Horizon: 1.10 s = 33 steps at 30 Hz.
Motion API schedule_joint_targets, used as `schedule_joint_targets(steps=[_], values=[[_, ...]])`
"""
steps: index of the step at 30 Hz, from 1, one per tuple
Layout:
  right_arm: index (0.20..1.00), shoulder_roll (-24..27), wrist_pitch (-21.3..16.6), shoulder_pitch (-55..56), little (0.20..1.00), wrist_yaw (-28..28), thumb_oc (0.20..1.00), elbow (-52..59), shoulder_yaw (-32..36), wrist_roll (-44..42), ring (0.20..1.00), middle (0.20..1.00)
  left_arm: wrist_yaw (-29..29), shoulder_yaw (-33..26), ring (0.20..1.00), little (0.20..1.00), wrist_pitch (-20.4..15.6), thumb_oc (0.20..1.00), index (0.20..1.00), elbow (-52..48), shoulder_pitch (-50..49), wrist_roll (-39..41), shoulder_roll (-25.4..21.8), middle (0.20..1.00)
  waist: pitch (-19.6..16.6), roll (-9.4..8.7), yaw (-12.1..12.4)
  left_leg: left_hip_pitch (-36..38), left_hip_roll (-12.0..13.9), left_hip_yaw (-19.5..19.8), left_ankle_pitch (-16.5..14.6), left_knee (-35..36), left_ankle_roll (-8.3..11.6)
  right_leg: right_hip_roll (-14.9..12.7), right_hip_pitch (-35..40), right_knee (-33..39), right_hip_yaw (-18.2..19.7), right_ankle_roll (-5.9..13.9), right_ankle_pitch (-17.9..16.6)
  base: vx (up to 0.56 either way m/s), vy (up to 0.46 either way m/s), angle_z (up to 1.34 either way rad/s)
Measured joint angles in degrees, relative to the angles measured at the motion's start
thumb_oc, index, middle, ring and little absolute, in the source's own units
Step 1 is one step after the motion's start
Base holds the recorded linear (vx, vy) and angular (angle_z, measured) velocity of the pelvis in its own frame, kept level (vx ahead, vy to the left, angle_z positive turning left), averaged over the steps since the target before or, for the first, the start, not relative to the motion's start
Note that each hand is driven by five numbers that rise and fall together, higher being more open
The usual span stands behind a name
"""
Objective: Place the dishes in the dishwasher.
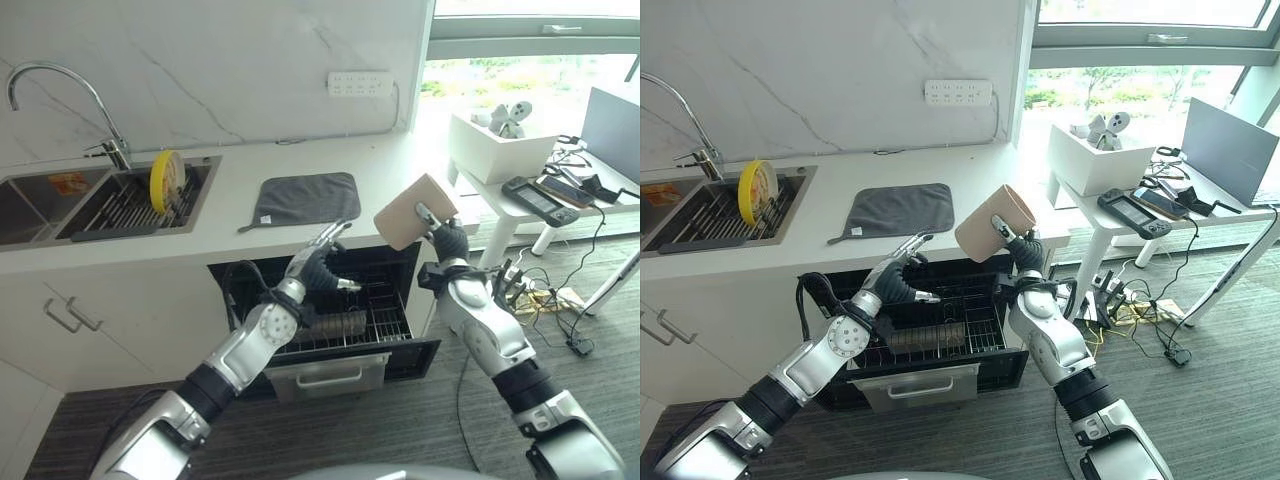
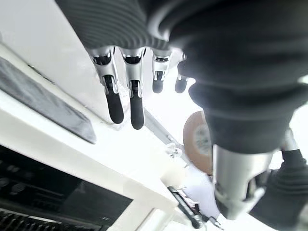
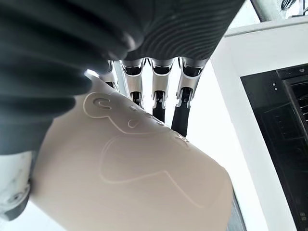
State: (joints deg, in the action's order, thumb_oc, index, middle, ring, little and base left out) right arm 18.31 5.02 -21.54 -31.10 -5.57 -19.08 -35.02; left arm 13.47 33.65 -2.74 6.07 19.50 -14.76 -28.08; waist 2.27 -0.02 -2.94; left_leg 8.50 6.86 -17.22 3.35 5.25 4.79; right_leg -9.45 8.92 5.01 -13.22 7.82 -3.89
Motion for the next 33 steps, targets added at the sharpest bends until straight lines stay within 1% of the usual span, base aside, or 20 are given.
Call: schedule_joint_targets(steps=[1,5,9,11,14,15,17,18,20,22,23,25,26,27,28,29,30,31,32,33], values=[[0.2,0.0,-0.6,0.0,0.2,-0.07,0.2,-0.66,0.02,0.0,0.2,0.2,0.0,-0.01,1.0,1.0,0.0,1.0,1.0,-0.5,0.0,0.0,-0.06,1.0,0.0,0.0,0.0,-0.01,0.0,0.02,0.0,0.0,0.0,0.0,0.0,0.0,-0.01,0.0,0.0,0.0,0.0,0.0],[0.2,-0.05,-0.95,0.95,0.2,-0.98,0.2,-0.99,1.8,-0.17,0.2,0.2,0.0,-0.49,1.0,1.0,-0.26,1.0,1.0,-1.44,-0.01,0.03,-0.23,1.0,0.04,0.07,0.1,-0.14,-0.01,0.14,0.0,0.0,0.0,0.0,-0.03,0.0,-0.1,0.04,0.03,0.0,0.0,0.0],[0.2,0.06,-1.15,0.96,0.2,-1.21,0.2,-0.96,1.89,-1.15,0.2,0.2,0.07,-0.53,1.0,1.0,-0.25,1.0,1.0,-1.44,-0.01,0.11,-0.33,1.0,0.11,0.19,0.08,-0.36,-0.01,0.19,0.01,0.0,0.0,0.01,-0.22,0.0,-0.12,0.04,0.04,0.0,0.0,0.0],[0.2,0.05,-2.24,1.01,0.2,-0.73,0.2,-0.94,1.91,-1.15,0.2,0.2,0.09,-0.74,1.0,1.0,-0.26,1.0,1.0,-1.44,-0.3,0.28,-0.26,1.0,0.27,0.37,0.15,-0.39,-0.01,0.2,0.0,0.0,0.0,0.0,-0.24,0.0,-0.14,0.08,0.06,0.0,0.0,0.0],[0.2,0.14,-3.4,2.86,0.2,2.29,0.2,-0.58,2.08,-1.14,0.2,0.2,0.01,-3.97,1.0,1.0,-0.46,1.0,1.0,-0.83,-4.16,2.96,0.31,1.0,0.55,0.57,0.15,-0.4,0.0,0.27,-0.01,0.01,0.01,0.03,-0.22,0.01,-0.17,0.13,0.22,0.0,0.0,0.0],[0.2,0.31,-3.78,5.12,0.2,3.62,0.2,-0.12,2.28,-1.14,0.2,0.2,-0.15,-5.87,1.0,1.0,-0.58,1.0,1.0,-0.14,-6.67,5.24,0.18,1.0,0.6,0.49,0.15,-0.42,0.0,0.28,-0.03,0.01,0.0,0.03,-0.23,0.02,-0.2,0.15,0.32,0.0,0.0,0.0],[0.2,0.43,-4.63,12.21,0.2,6.42,0.2,2.04,4.09,-1.68,0.2,0.2,-1.37,-9.83,1.0,1.0,-1.18,1.0,1.0,0.83,-11.71,10.11,0.14,1.0,0.72,0.49,0.23,-0.47,-0.01,0.29,-0.11,0.01,-0.06,0.01,-0.27,0.03,-0.27,0.24,0.53,0.0,-0.02,0.0],[0.2,0.63,-5.75,18.17,0.2,8.67,0.2,2.88,5.07,-2.74,0.2,0.2,-2.55,-12.6,1.0,1.0,-1.84,1.0,1.0,0.86,-16.02,13.83,0.14,1.0,0.97,0.63,0.16,-0.47,0.0,0.24,-0.16,0.01,-0.1,0.02,-0.29,0.15,-0.28,0.25,0.68,0.01,-0.084,0.0],[0.2,0.66,-6.1,26.43,0.2,11.22,0.2,2.5,6.37,-3.41,0.2,0.2,-3.83,-16.0,1.0,1.0,-2.9,1.0,1.0,2.39,-22.19,18.83,1.5,1.0,1.69,1.02,-0.08,-0.49,0.08,0.16,-0.31,0.01,0.03,0.04,-0.37,0.33,-0.23,0.27,1.02,0.01,-0.152,-0.02],[0.2,0.69,-6.01,27.14,0.2,13.41,0.2,1.39,7.1,-3.9,0.2,0.2,-4.19,-18.54,1.0,1.0,-3.21,1.0,1.0,5.66,-23.98,20.61,1.71,1.0,2.47,0.82,-0.94,-0.46,0.71,-0.02,-0.34,0.01,0.32,0.57,-0.44,0.34,-0.1,0.19,1.08,0.0,-0.205,-0.04],[0.2,0.69,-6.17,26.27,0.2,14.25,0.2,1.4,7.38,-3.92,0.2,0.2,-4.18,-18.55,1.0,1.0,-3.75,1.0,1.0,5.64,-23.7,20.61,1.31,1.0,2.45,0.74,-1.04,-0.41,1.07,-0.03,-0.32,0.01,0.34,0.9,-0.4,0.34,-0.09,0.06,1.16,0.02,-0.258,-0.04],[0.2,0.79,-6.99,23.32,0.2,16.88,0.2,1.38,7.27,-3.92,0.2,0.2,-4.11,-18.52,1.0,1.0,-5.01,1.0,1.0,5.65,-22.91,21.16,1.52,1.0,2.44,1.07,-1.11,-0.42,3.14,0.01,0.23,-0.34,1.34,3.16,-0.48,0.33,0.06,-1.1,1.73,0.06,-0.385,-0.04],[0.2,0.82,-7.02,23.1,0.2,17.05,0.2,1.38,7.27,-3.91,0.2,0.2,-4.11,-18.52,1.0,1.0,-5.11,1.0,1.0,5.65,-22.9,21.16,1.56,1.0,2.42,1.23,-1.1,-0.41,3.55,0.06,0.58,-0.35,1.86,3.66,-0.46,0.33,0.06,-1.36,1.83,0.04,-0.382,-0.03],[0.2,0.85,-7.31,22.48,0.2,18.05,0.2,0.18,7.24,-3.89,0.2,0.2,-4.08,-18.81,1.0,1.0,-5.88,1.0,1.0,5.88,-23.06,21.54,1.66,1.0,2.72,1.72,-0.87,-1.17,4.56,0.32,0.6,-2.28,2.74,5.46,-1.18,-0.97,1.02,-2.74,2.82,0.02,-0.241,-0.1],[0.2,0.18,-7.14,21.61,0.2,19.07,0.2,-1.68,7.24,-3.9,0.2,0.2,-4.04,-20.26,1.0,1.0,-6.77,1.0,1.0,5.98,-22.96,21.68,1.49,1.0,3.61,0.57,-0.33,-4.25,5.7,1.25,0.17,-8.4,3.44,6.84,-4.4,-6.2,4.15,-5.54,5.86,0.03,-0.121,-0.08],[0.2,0.05,-7.04,21.6,0.2,19.44,0.2,-1.99,7.24,-3.89,0.2,0.2,-3.77,-20.99,1.0,1.0,-7.07,1.0,1.0,6.17,-22.53,22.13,1.12,1.0,4.74,-1.11,0.46,-8.21,6.33,3.33,0.8,-15.87,3.88,6.28,-5.24,-8.27,5.53,-6.65,7.32,0.06,-0.059,-0.31],[0.2,0.65,-7.03,21.34,0.2,20.25,0.2,-1.6,7.56,-3.88,0.2,0.2,-3.49,-21.04,1.0,1.0,-7.37,1.0,1.0,6.4,-22.9,22.16,1.08,1.0,4.74,-2.27,2.06,-10.67,6.51,7.29,3.99,-21.03,3.78,6.24,-4.6,-7.67,6.36,-7.49,6.98,0.15,0.048,-0.19],[0.2,1.0,-7.19,21.1,0.2,20.5,0.2,-1.23,7.93,-3.87,0.2,0.2,-3.49,-20.97,1.0,1.0,-7.77,1.0,1.0,6.38,-22.88,22.15,1.21,1.0,5.03,-1.88,1.95,-10.78,6.55,8.2,4.56,-21.87,3.13,6.42,-3.81,-7.25,6.23,-7.81,6.99,0.26,0.181,-0.08],[0.2,2.23,-8.14,21.22,0.2,20.66,0.2,-0.85,8.51,-3.75,0.2,0.2,-3.6,-20.45,1.0,1.0,-9.32,1.0,1.0,6.38,-22.49,22.0,1.56,1.0,5.53,-0.43,1.36,-11.73,5.52,8.41,2.81,-22.22,2.27,6.32,-3.02,-6.55,5.25,-7.95,7.19,0.32,0.266,0.34],[0.2,3.22,-8.24,21.16,0.2,20.5,0.2,-0.89,8.53,-3.68,0.2,0.2,-3.6,-20.15,1.0,1.0,-10.78,1.0,1.0,6.38,-20.85,21.85,1.59,1.0,5.53,0.29,0.93,-10.32,1.73,8.39,1.59,-12.14,1.89,5.73,-2.09,-4.51,4.37,-7.12,6.47,0.3,0.256,0.35]])
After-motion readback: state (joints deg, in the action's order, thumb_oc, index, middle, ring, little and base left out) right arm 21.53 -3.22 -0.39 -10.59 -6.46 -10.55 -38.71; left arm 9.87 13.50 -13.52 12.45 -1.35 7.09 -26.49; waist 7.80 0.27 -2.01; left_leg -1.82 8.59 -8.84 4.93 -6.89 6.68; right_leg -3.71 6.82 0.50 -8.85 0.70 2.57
